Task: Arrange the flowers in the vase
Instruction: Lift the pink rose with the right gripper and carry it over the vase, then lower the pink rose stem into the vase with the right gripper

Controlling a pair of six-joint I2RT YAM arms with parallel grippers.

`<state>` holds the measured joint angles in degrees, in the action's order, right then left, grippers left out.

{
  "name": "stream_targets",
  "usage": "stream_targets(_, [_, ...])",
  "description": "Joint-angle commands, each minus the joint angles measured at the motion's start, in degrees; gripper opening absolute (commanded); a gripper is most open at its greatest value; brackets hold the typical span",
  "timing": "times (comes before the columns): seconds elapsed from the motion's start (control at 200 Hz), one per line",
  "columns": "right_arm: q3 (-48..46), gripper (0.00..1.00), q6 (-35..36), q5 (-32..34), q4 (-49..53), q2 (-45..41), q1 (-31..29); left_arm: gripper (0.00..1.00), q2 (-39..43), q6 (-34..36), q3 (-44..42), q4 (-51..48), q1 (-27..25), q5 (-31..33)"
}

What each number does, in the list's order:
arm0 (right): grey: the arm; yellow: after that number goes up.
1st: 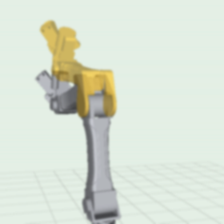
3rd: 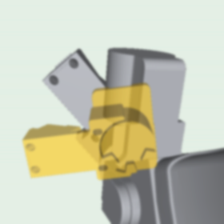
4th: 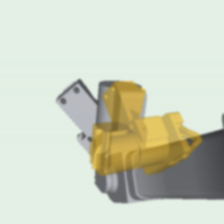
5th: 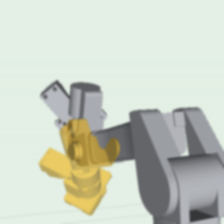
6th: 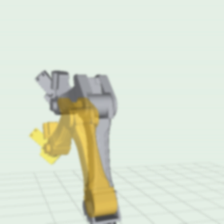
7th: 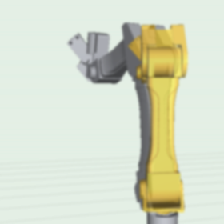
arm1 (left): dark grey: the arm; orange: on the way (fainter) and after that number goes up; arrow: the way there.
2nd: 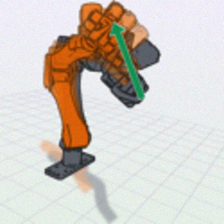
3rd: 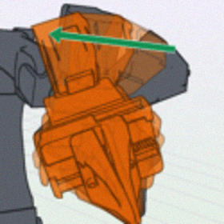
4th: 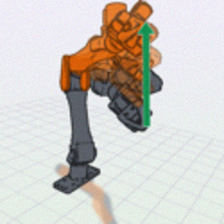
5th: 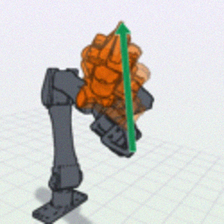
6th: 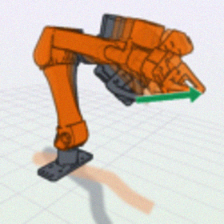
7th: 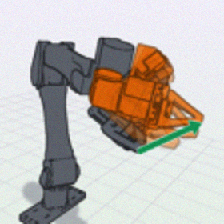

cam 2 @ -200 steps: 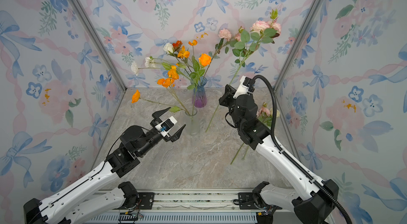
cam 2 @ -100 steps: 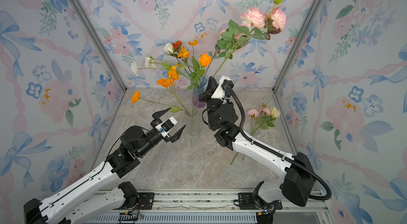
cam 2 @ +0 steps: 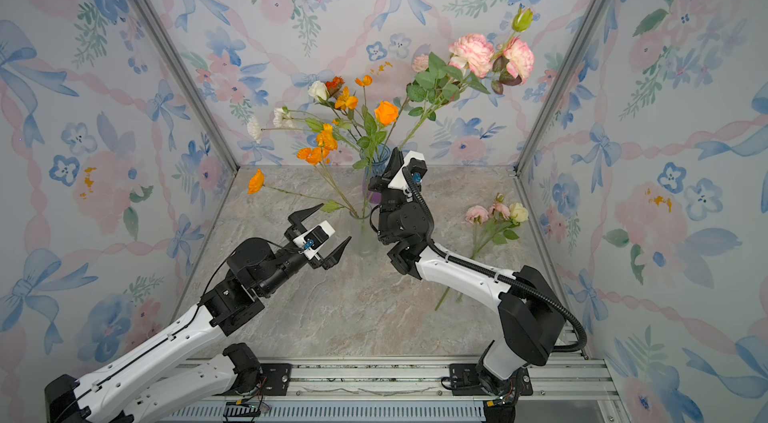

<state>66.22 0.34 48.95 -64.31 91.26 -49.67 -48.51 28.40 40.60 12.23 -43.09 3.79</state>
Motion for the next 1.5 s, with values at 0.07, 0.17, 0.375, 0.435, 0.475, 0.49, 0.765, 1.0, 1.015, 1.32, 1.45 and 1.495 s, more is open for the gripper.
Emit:
stream_targets(0.07, [0.72,0.0,-0.19,1.91,-5.23,2.97,-0.53,0.98,0.39,-0.28,-0.87,1.3,0.32,-0.81])
stream_targets(0.17, [-0.57,0.0,-0.98,2.41,-6.8,5.24,-0.69,0.98,0.2,-0.28,-0.87,1.24,0.36,-1.02])
stream_targets(0.375, [-2.13,0.0,-3.85,4.01,-8.29,9.0,-1.36,0.98,-0.06,-0.13,-0.96,1.14,0.38,-1.33])
stream_targets(0.435, [-2.11,0.0,-3.56,4.51,-8.76,10.31,-2.07,0.98,-0.17,-0.01,-0.98,1.13,0.38,-1.51])
stream_targets(0.475, [-2.1,0.0,-3.13,5.25,-9.34,11.2,-2.65,0.98,-0.18,-0.01,-0.95,1.13,0.38,-1.51])
stream_targets(0.49, [-2.08,0.0,-2.94,5.58,-9.68,11.5,-2.82,0.98,-0.23,-0.01,-0.97,1.13,0.38,-1.51])
stream_targets(0.765, [-3.54,0.0,-2.55,9.34,-11.21,15.03,-5.58,0.98,-0.38,0.16,-0.96,0.95,0.38,-1.94])
stream_targets(1.0, [-3.98,0.08,-7.48,9.73,-6.45,16.44,-6.46,0.98,-0.4,0.12,-0.96,0.82,0.33,-2.33])
stream_targets(1.015, [-3.99,0.09,-7.67,9.69,-6.44,16.53,-6.47,0.98,-0.39,0.08,-0.96,0.94,0.37,-2.35])
stream_targets(1.32, [-4.43,0.23,-8.88,9.49,-4.11,16.71,-7.63,0.98,-0.42,0.07,-0.87,0.86,0.24,-2.61])
stream_targets(1.45, [-4.84,0.24,-9.6,9.33,-2.71,16.04,-7.62,0.98,-0.56,0.03,-0.87,0.78,0.26,-2.74])
stream_targets(1.495, [-4.91,0.27,-9.94,8.97,-1.63,15.57,-7.5,0.98,-0.53,0.0,-0.87,0.78,0.29,-2.81])
